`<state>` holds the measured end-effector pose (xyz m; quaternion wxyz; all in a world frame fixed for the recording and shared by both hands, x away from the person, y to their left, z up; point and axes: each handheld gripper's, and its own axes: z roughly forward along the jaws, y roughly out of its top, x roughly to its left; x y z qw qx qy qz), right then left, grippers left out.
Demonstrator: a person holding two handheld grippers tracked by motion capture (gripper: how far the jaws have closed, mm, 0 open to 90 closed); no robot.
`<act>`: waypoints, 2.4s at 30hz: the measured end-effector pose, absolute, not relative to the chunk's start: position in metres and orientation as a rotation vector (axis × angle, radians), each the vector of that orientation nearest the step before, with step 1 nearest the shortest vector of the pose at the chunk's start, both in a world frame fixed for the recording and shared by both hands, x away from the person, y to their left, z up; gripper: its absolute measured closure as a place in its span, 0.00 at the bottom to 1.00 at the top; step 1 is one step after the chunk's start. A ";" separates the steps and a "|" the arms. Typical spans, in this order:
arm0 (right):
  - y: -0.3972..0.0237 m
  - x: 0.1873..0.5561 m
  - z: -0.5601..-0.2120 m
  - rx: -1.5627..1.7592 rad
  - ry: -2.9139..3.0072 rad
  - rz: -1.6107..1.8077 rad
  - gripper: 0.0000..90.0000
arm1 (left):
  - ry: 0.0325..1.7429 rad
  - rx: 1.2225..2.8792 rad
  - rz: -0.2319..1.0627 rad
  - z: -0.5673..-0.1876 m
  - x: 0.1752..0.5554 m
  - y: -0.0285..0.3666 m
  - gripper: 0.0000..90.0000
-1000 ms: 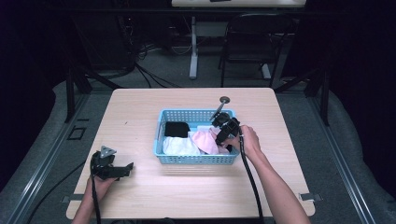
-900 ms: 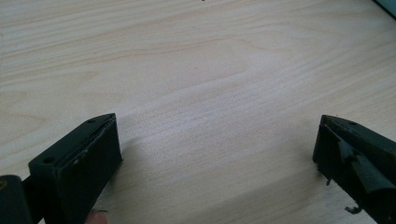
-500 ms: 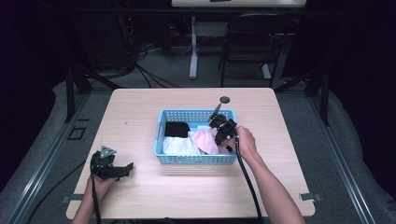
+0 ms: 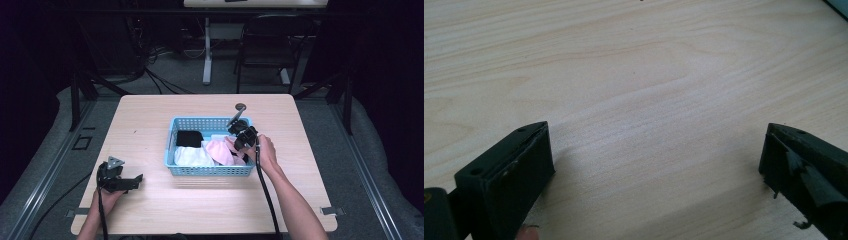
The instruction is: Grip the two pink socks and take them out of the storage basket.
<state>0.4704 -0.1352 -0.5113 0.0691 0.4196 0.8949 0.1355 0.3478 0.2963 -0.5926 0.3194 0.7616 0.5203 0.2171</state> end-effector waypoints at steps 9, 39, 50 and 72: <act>-0.139 0.467 -0.486 1.266 2.673 0.516 0.98 | 1.368 2.002 0.571 -0.593 0.348 0.296 0.01; -0.153 0.452 -0.423 1.249 2.632 0.661 0.97 | 1.368 2.002 0.571 -0.593 0.348 0.296 0.01; -0.160 0.438 -0.400 1.206 2.619 0.696 0.97 | 1.369 2.002 0.571 -0.593 0.348 0.296 0.01; -0.206 0.410 -0.360 1.218 2.534 0.748 0.97 | 1.368 2.002 0.571 -0.593 0.348 0.296 0.01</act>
